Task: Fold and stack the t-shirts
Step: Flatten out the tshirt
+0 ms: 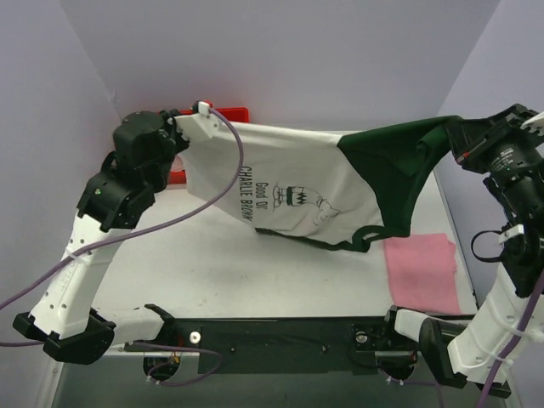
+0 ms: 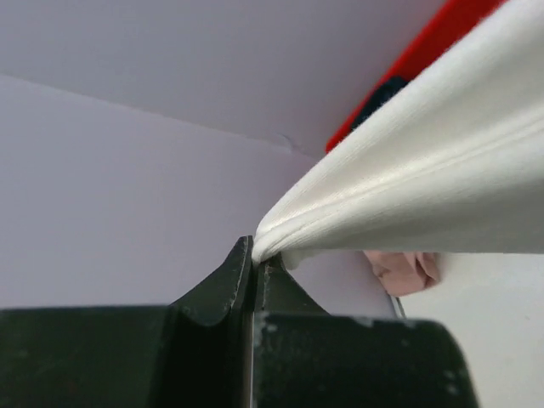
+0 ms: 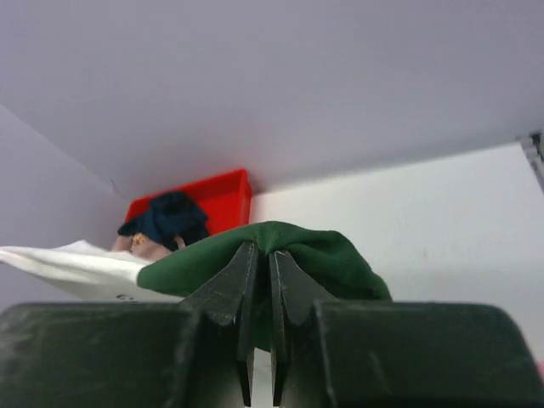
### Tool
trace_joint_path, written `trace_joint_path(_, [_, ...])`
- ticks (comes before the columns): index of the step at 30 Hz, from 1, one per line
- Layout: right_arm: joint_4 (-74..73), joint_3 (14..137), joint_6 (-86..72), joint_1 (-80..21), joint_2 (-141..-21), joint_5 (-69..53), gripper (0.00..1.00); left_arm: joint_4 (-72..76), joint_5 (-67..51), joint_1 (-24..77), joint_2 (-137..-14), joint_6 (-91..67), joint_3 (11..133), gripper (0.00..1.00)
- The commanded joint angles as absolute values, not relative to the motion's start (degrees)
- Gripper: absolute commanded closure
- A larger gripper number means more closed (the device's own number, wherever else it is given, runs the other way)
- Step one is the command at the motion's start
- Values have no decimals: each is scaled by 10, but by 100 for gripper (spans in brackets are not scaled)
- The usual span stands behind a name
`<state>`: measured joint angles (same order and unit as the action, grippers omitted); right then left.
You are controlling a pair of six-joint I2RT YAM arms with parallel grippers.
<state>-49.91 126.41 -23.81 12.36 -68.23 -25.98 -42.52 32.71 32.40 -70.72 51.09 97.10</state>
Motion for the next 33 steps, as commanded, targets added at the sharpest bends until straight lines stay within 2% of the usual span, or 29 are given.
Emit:
trace_joint_path(1, [-491,1354,-245,128,-709,-251,100,-417,365,299,-712,552,1060,100])
trace_joint_path(10, [-419,1314,-243,127,-693,-249,100,-499,302,264,-733,489,1131,100])
trace_joint_path(16, [-332,1292,-277,128,-778,-294,100,-504,226,213,-805,455,1149,100])
trace_joint_path(18, [-310,1341,-295,128,-839,-321,100,-497,202,181,-851,438,1195,100])
trace_joint_path(21, [-262,1441,-317,130,-959,-363,100,-503,186,147,-958,407,1355,100])
trace_joint_path(25, [-54,1477,-443,152,-1021,-375,100,-456,193,151,-1028,405,1483,100])
trace_joint_path(28, [-35,1501,-467,177,-1006,-362,100,-393,203,156,-1013,424,1465,100])
trace_joint_path(33, [-31,1429,-468,267,-923,-411,100,-346,180,156,-946,445,1380,100])
